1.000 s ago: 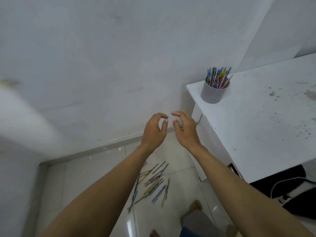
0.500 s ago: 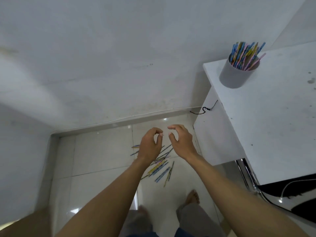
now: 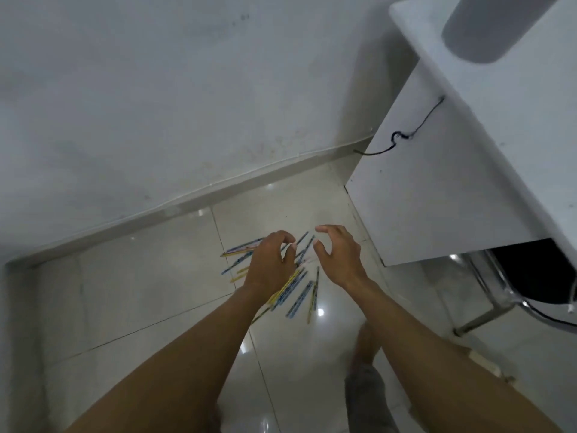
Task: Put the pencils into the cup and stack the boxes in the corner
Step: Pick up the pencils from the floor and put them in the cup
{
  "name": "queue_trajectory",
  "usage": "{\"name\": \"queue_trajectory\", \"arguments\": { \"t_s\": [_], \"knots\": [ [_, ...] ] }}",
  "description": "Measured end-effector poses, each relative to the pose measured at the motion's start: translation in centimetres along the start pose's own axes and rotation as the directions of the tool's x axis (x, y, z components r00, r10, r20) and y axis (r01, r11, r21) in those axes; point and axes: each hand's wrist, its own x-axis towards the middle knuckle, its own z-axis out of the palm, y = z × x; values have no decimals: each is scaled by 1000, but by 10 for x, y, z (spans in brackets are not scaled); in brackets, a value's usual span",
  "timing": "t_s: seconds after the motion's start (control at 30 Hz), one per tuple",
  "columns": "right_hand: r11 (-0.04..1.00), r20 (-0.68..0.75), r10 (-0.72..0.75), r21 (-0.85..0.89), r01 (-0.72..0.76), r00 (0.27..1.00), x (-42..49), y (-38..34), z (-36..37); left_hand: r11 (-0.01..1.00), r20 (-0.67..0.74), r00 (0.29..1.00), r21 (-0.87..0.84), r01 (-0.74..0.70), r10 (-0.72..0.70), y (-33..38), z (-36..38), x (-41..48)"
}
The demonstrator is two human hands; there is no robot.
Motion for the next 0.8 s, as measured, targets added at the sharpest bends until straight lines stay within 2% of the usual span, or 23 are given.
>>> {"name": "queue_trajectory", "arguments": {
  "t_s": [0.3,0.43,0.63,0.8],
  "knots": [
    [970,64,240,8,-241,969,27,82,136,989,89,985,5,149,-149,-152,77,2],
    [919,76,394,-26,-393,916,36,138,185,984,141,974,23,178,-180,-209,130,3],
    [850,111,526,-110,-515,843,41,225,250,969,226,944,96,225,-242,-285,208,8],
    [785,107,619,-87,-613,778,41,270,291,967,275,931,152,203,-239,-330,249,10]
  ]
}}
